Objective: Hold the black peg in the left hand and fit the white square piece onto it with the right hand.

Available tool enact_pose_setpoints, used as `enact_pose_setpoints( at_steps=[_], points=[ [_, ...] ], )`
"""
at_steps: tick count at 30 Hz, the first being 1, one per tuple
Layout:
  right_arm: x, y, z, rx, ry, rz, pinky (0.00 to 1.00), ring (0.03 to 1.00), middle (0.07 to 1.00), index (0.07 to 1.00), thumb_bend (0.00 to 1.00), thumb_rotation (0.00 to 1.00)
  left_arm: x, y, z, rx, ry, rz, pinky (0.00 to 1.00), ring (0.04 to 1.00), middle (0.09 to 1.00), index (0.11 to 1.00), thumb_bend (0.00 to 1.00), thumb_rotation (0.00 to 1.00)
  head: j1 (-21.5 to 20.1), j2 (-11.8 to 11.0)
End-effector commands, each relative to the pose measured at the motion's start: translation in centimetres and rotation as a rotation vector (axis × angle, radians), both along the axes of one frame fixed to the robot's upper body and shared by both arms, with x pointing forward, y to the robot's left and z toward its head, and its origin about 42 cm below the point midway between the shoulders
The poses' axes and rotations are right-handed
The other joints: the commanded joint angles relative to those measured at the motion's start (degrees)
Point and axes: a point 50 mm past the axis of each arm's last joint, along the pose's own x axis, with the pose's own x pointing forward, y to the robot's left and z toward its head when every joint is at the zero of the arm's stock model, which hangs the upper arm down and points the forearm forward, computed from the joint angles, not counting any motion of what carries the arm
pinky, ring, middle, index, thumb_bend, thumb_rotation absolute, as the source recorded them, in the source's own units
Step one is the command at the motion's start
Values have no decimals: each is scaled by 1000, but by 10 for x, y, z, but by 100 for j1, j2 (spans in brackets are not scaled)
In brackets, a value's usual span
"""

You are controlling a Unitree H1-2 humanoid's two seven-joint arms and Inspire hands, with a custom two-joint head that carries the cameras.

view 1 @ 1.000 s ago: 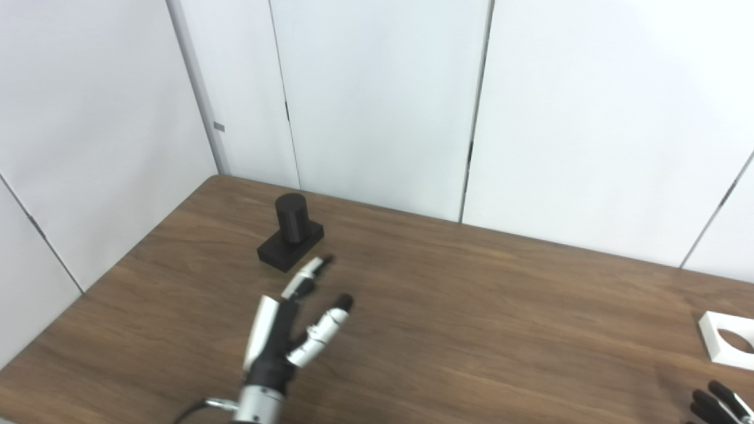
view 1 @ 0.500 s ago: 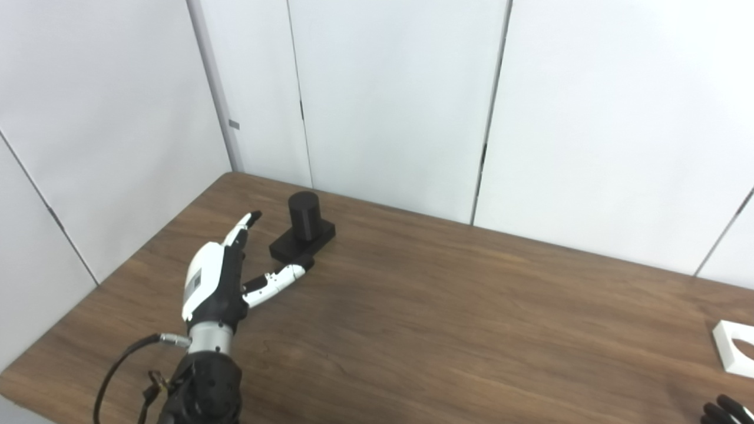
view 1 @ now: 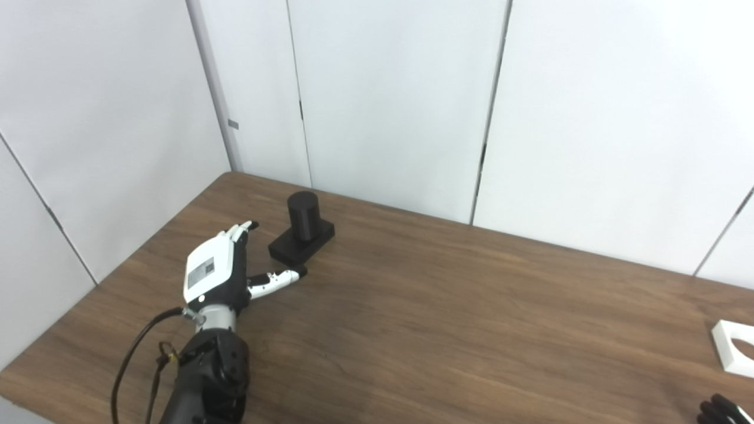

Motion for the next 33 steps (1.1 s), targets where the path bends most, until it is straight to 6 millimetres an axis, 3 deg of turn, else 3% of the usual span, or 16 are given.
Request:
enact_pose_setpoints(
  at_steps=[1,5,19,33],
  points=[
    [2,7,5,28,-52,26,802,865,854,856,666,1000,16,4,24,79,-89,-4,943,947,920,851,930,566,-3,4],
    [1,10,8,50,-58,36,886,901,888,905,682,1000,34,10,22,96,-48,11,939,949,927,859,938,585,-24,9],
    [-3,14,12,46,-43,23,884,894,890,907,631,1000,80,20,16,133,22,25,942,928,904,838,963,628,-87,110],
    [-5,20,14,49,-42,13,861,883,873,890,590,1000,109,12,5,159,72,30,916,904,867,695,942,565,-148,130]
  ],
)
